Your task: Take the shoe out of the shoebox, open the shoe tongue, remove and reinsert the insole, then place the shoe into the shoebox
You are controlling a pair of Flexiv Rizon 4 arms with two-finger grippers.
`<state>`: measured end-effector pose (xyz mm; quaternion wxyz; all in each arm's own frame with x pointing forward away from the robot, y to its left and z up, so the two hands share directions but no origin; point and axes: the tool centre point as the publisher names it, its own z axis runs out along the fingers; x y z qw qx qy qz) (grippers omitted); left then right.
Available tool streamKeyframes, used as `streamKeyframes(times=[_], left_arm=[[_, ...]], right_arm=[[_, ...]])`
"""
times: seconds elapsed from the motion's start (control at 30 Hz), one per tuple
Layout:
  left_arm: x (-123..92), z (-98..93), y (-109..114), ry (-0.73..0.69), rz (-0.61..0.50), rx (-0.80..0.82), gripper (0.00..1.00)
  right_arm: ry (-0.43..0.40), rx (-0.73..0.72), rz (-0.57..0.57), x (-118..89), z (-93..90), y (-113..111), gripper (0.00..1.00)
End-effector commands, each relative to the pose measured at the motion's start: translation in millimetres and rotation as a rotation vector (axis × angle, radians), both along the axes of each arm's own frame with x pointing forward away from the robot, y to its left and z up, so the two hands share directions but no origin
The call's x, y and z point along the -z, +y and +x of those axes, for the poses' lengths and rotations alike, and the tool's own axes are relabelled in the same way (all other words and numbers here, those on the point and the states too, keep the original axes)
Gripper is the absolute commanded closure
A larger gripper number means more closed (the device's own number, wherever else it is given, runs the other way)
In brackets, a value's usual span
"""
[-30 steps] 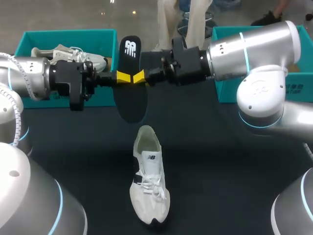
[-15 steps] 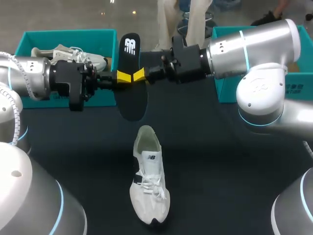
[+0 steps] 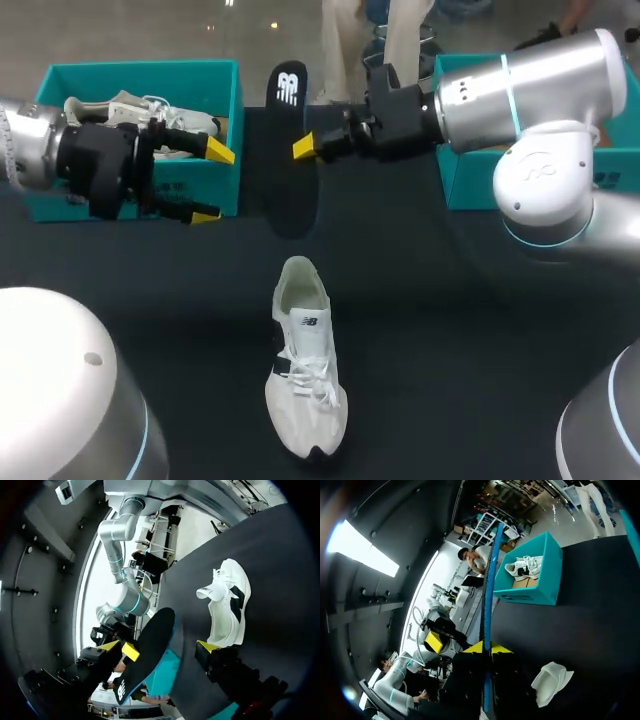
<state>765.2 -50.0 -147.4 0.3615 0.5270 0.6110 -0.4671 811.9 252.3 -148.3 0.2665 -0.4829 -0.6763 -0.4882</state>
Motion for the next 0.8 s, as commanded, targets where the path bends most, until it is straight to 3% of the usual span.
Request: streamKeyframes(times=[0.03,0.8], left_arm=[[-7.5,-2.7,20.6,0.024,0.096,0.067,0.00],[-7.9,-0.6,20.6,0.070,0.105,0.034,0.00]], right_arm=[[0.032,-0.009,-0.028,0.8,5.9,-3.7,1.00],[0.032,-0.009,-0.028,0.8,5.9,-3.7,1.00]])
